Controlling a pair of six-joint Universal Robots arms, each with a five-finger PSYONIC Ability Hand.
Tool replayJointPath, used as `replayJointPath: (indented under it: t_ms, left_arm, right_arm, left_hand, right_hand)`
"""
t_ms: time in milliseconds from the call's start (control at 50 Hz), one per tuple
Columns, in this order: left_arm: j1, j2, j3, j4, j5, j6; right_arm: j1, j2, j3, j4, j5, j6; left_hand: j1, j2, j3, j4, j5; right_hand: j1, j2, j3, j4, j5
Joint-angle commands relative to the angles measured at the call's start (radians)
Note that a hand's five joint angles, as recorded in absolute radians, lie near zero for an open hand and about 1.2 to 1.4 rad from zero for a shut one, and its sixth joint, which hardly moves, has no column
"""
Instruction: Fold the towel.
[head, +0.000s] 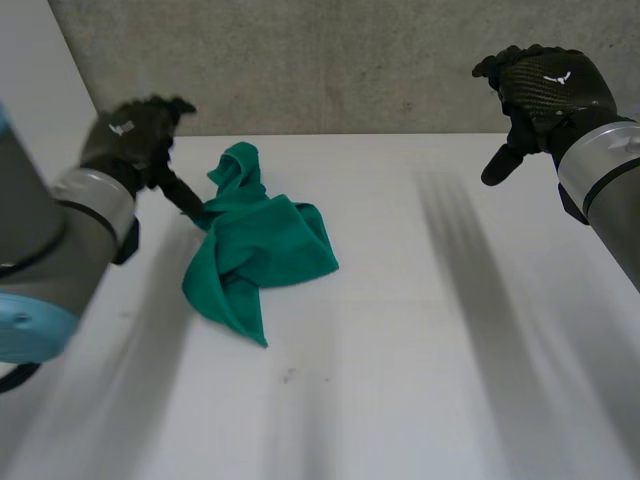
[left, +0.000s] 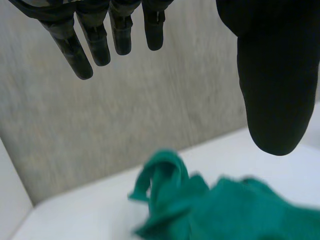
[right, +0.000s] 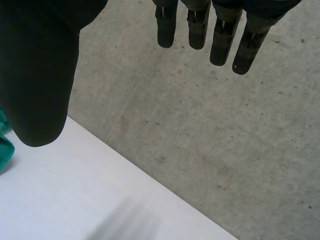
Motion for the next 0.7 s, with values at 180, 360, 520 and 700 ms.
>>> replayJointPath:
  t_ms: [180, 360, 520, 700]
  left_arm:
    - [-0.059, -0.475, 0.163, 0.052, -0.146, 0.203]
    - [-0.054, -0.488, 0.189, 0.072, -0.143, 0.197]
    - [-0.093, -0.113, 0.132, 0.087, -0.144, 0.157]
    - [-0.128, 0.153, 0.14, 0.109, -0.101, 0.131]
  right_arm:
    - [0.004, 0.03, 0.01, -0.002, 0.004, -0.03]
    - [0.001, 0.074, -0.008, -0.002, 0.006, -0.033]
    - [-0.012, 0.103, -0.033, 0.001, 0.019, -0.041]
    - [0.004, 0.208, -0.065, 0.032, 0.009, 0.045]
  left_hand:
    - [0.104, 0.109, 0.104, 0.11, 0.098]
    - [1.179, 1.183, 1.178, 1.184, 1.173]
    - [1.179, 1.183, 1.178, 1.184, 1.173]
    - [1.179, 1.183, 1.178, 1.184, 1.173]
  right_hand:
    - [-0.002, -0.034, -0.037, -0.057, -0.052]
    - [-0.002, -0.034, -0.037, -0.057, -0.052]
    - [-0.002, -0.034, -0.037, -0.057, -0.052]
    - [-0.002, -0.034, -0.037, -0.057, -0.052]
